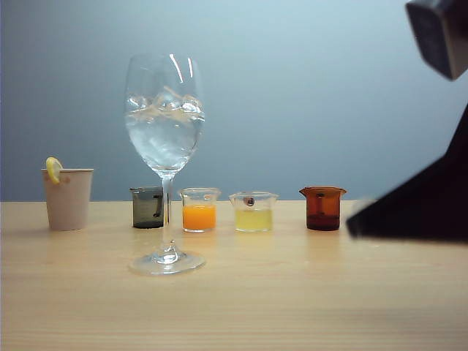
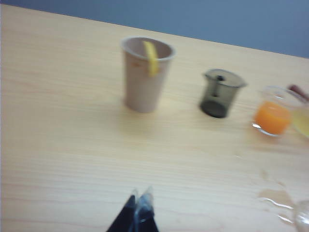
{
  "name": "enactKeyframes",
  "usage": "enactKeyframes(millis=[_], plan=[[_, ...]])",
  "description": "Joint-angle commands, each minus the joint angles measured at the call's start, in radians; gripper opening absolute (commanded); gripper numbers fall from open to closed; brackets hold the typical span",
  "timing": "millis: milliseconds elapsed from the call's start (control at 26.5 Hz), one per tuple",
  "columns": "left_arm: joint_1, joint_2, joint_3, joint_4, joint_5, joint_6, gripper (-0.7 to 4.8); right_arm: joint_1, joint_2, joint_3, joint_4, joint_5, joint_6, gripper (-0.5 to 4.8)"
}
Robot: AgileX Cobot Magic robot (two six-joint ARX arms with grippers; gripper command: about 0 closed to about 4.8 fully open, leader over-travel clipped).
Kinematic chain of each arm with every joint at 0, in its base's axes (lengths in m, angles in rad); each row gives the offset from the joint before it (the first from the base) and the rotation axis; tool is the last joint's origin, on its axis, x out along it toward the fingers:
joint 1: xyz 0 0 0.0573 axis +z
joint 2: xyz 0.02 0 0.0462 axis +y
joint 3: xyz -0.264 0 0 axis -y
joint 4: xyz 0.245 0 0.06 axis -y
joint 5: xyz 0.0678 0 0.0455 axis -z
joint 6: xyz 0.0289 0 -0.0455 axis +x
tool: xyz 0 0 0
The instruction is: Pick up the first measuring cup from the left, pour the coconut rum inside into the goblet, and finally put the measuring cup back in its original place.
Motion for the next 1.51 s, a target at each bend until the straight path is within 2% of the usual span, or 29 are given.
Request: enactKeyframes(millis=[38, 151, 264, 453, 529, 604, 642, 680, 869, 1058, 1511], plan=[[0.035, 0.0, 0.003, 0.008, 0.003, 0.006, -0.05, -0.087, -0.103, -0.004, -0.03, -0.069, 0.003, 0.0], [0.055, 0.0, 0.003, 0.008, 0.006, 0.006, -0.05, -0.233, -0.219, -0.004, -0.066, -0.14, 0.003, 0.0], [0.056, 0.0, 0.003, 0.008, 0.0, 0.006, -0.05, -0.37, -0.301, -0.004, -0.06, -0.137, 0.003, 0.0], [0.055, 0.0, 0.003, 0.009, 0.006, 0.006, -0.05, -0.538, -0.414, -0.004, -0.062, -0.121, 0.003, 0.0], [0.055, 0.0, 0.003, 0.009, 0.005, 0.006, -0.05, -0.671, -0.487, -0.004, -0.062, -0.128, 0.003, 0.0], [0.055, 0.0, 0.003, 0.008, 0.005, 0.006, -0.05, -0.754, -0.526, -0.004, -0.073, -0.085, -0.026, 0.0], [0.055, 0.0, 0.003, 0.009, 0.007, 0.006, -0.05, -0.822, -0.556, -0.004, -0.108, -0.035, -0.115, 0.0], [0.055, 0.0, 0.003, 0.008, 0.006, 0.006, -0.05, -0.851, -0.577, -0.004, -0.13, -0.015, -0.142, 0.0], [0.056, 0.0, 0.003, 0.009, 0.007, 0.006, -0.05, -0.937, -0.573, -0.004, -0.157, 0.076, -0.158, 0.0], [0.056, 0.0, 0.003, 0.009, 0.006, 0.006, -0.05, -1.024, -0.573, -0.004, -0.155, 0.013, -0.151, 0.0], [0.056, 0.0, 0.003, 0.009, 0.007, 0.006, -0.05, -1.03, -0.573, -0.004, -0.16, 0.026, -0.151, 0.0]])
